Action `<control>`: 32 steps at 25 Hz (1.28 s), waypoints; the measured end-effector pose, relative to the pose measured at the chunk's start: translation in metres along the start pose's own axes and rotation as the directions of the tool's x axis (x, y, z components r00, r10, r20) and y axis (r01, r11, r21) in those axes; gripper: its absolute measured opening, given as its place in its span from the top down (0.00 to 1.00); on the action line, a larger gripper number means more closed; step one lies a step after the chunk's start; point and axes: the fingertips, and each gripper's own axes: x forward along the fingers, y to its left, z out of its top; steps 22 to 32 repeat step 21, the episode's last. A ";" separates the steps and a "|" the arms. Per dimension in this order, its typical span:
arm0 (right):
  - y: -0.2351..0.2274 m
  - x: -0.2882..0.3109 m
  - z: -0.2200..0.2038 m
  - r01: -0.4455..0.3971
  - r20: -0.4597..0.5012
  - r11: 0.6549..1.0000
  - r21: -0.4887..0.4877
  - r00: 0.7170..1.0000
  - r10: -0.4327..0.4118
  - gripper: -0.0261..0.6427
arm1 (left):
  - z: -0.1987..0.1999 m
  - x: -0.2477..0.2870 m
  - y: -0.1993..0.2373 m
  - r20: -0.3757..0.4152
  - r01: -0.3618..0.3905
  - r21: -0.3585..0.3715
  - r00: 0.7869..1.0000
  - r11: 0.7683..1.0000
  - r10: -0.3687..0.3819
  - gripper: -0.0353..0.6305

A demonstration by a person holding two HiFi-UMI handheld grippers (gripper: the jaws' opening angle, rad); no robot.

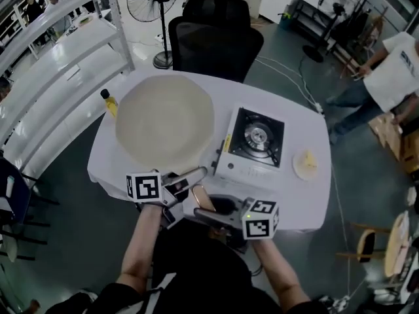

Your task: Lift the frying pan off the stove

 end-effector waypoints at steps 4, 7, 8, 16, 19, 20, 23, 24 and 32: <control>-0.005 0.018 0.001 -0.001 -0.024 1.000 -0.011 1.000 0.001 0.67 | 0.010 -0.012 0.011 0.002 -0.021 0.014 1.000 1.000 0.021 0.56; -0.009 0.026 0.002 -0.006 -0.020 1.000 -0.001 1.000 0.006 0.67 | 0.014 -0.016 0.019 0.010 -0.017 0.005 1.000 1.000 0.017 0.56; -0.010 0.027 0.002 -0.008 -0.019 1.000 0.004 1.000 0.008 0.67 | 0.014 -0.016 0.021 0.013 -0.015 -0.002 1.000 1.000 0.015 0.57; -0.013 0.028 -0.003 0.007 -0.030 1.000 0.009 1.000 -0.006 0.67 | 0.010 -0.018 0.026 0.012 0.005 -0.024 1.000 1.000 -0.004 0.56; -0.015 0.030 -0.006 0.013 -0.040 1.000 0.005 0.999 -0.013 0.67 | 0.008 -0.018 0.030 0.008 0.001 -0.017 1.000 1.000 -0.001 0.56; -0.016 0.031 -0.007 0.014 -0.042 1.000 0.005 0.999 -0.014 0.67 | 0.008 -0.019 0.031 0.006 0.000 -0.015 1.000 1.000 0.000 0.56; -0.017 0.032 -0.008 0.015 -0.042 1.000 0.005 0.999 -0.014 0.67 | 0.008 -0.019 0.032 0.005 -0.001 -0.013 1.000 1.000 0.001 0.56; -0.017 0.032 -0.008 0.015 -0.042 1.000 0.005 0.999 -0.014 0.67 | 0.008 -0.019 0.032 0.005 -0.001 -0.013 1.000 1.000 0.001 0.56; -0.017 0.032 -0.008 0.015 -0.042 1.000 0.005 0.999 -0.014 0.67 | 0.008 -0.019 0.032 0.005 -0.001 -0.013 1.000 1.000 0.001 0.56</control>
